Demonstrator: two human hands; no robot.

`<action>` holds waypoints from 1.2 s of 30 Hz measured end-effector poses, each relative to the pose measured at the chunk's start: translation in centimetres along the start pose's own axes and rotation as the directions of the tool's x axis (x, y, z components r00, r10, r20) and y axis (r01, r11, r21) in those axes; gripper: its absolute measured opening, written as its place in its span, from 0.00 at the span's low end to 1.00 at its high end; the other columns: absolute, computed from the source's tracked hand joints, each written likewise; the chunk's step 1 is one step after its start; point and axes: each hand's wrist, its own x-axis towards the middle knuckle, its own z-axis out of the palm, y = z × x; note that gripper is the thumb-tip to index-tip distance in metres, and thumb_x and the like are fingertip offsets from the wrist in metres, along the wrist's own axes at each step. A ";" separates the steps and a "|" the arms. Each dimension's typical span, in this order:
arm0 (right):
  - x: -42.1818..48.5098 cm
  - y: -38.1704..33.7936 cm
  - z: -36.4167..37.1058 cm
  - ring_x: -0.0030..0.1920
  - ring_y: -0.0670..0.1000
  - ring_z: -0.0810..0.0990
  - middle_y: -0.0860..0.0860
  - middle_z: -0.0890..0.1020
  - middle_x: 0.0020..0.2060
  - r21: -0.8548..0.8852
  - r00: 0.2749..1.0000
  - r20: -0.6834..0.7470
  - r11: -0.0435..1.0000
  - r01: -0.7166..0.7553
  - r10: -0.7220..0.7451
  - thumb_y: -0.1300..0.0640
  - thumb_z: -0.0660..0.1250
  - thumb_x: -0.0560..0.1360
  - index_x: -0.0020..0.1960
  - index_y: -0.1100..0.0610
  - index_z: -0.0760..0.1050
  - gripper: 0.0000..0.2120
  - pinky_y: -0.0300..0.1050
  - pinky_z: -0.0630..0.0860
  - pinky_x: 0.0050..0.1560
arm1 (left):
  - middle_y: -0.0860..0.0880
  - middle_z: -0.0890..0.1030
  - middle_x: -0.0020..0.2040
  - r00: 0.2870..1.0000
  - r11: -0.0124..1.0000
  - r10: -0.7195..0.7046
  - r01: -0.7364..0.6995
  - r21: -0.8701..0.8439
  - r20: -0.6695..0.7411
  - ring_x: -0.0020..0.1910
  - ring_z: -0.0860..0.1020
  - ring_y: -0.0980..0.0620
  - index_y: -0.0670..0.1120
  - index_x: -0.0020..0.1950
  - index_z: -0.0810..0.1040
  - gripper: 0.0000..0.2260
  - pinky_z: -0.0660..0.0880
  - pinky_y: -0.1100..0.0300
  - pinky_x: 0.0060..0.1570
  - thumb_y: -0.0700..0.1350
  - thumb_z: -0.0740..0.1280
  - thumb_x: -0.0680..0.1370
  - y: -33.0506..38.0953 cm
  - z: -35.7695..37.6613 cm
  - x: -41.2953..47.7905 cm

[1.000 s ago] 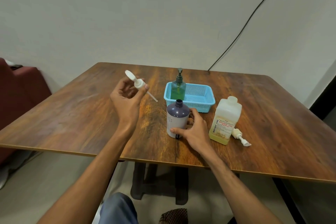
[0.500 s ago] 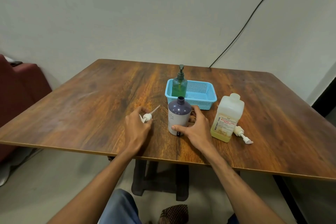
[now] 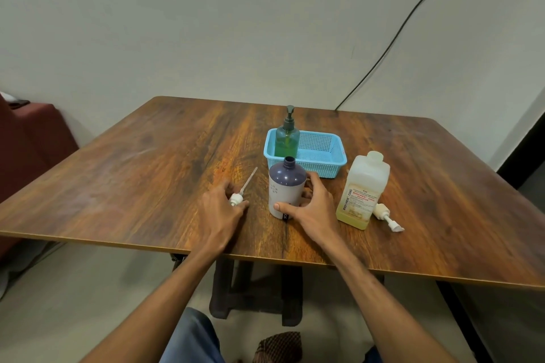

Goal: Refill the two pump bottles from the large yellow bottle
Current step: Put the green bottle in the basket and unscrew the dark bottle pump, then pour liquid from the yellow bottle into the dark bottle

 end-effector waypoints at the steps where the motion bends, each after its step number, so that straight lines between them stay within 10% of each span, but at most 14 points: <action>1: -0.1 0.0 -0.1 0.63 0.47 0.75 0.48 0.74 0.69 0.000 1.000 0.001 1.000 0.000 0.000 0.45 0.82 0.62 0.73 0.47 0.63 0.46 0.50 0.78 0.61 | 0.53 0.82 0.47 1.000 1.000 0.001 -0.001 -0.005 0.002 0.47 0.80 0.56 0.50 0.51 0.79 0.13 0.77 0.63 0.43 0.46 0.78 0.70 0.1 -0.1 0.0; 12: -3.1 -1.3 -2.8 0.59 0.42 0.77 0.46 0.78 0.62 0.034 0.956 -0.254 0.986 0.161 -0.147 0.48 0.76 0.72 0.70 0.51 0.71 0.30 0.41 0.80 0.54 | 0.52 0.78 0.63 0.969 0.959 0.236 -0.244 -0.141 -0.072 0.62 0.73 0.59 0.47 0.65 0.75 0.26 0.71 0.61 0.63 0.46 0.79 0.70 5.4 0.0 -2.0; 17: -5.1 -1.2 -5.7 0.54 0.45 0.78 0.44 0.78 0.52 -0.029 0.813 -0.511 0.951 0.309 -0.279 0.51 0.75 0.73 0.58 0.49 0.74 0.16 0.31 0.76 0.49 | 0.52 0.71 0.72 0.988 0.952 0.154 -0.140 -0.272 0.031 0.69 0.71 0.55 0.50 0.74 0.64 0.43 0.72 0.57 0.65 0.54 0.82 0.65 6.9 2.4 -2.6; 21: -4.6 0.0 -7.9 0.54 0.48 0.74 0.46 0.72 0.54 -0.105 0.722 -0.653 0.971 0.213 -0.229 0.49 0.78 0.69 0.58 0.54 0.72 0.23 0.28 0.72 0.46 | 0.49 0.66 0.76 0.993 0.946 0.089 -0.062 -0.319 0.071 0.73 0.68 0.50 0.50 0.79 0.56 0.53 0.70 0.50 0.70 0.56 0.83 0.61 7.1 4.2 -2.4; 28: -1.8 3.1 -9.4 0.68 0.48 0.67 0.48 0.65 0.66 0.049 0.865 -0.502 0.997 0.052 -0.021 0.53 0.83 0.62 0.72 0.50 0.60 0.47 0.47 0.74 0.62 | 0.49 0.72 0.72 0.999 0.925 0.024 -0.005 -0.380 0.046 0.69 0.72 0.52 0.49 0.76 0.61 0.46 0.73 0.63 0.62 0.50 0.82 0.64 7.3 6.8 -2.1; 36: -0.1 3.9 -9.8 0.58 0.46 0.80 0.48 0.78 0.60 0.236 0.958 -0.283 0.972 0.022 0.047 0.59 0.83 0.63 0.70 0.51 0.65 0.41 0.35 0.80 0.44 | 0.58 0.74 0.62 0.998 0.919 0.046 -0.028 -0.393 0.036 0.59 0.74 0.59 0.52 0.69 0.68 0.38 0.70 0.71 0.53 0.50 0.82 0.64 7.4 7.7 -1.3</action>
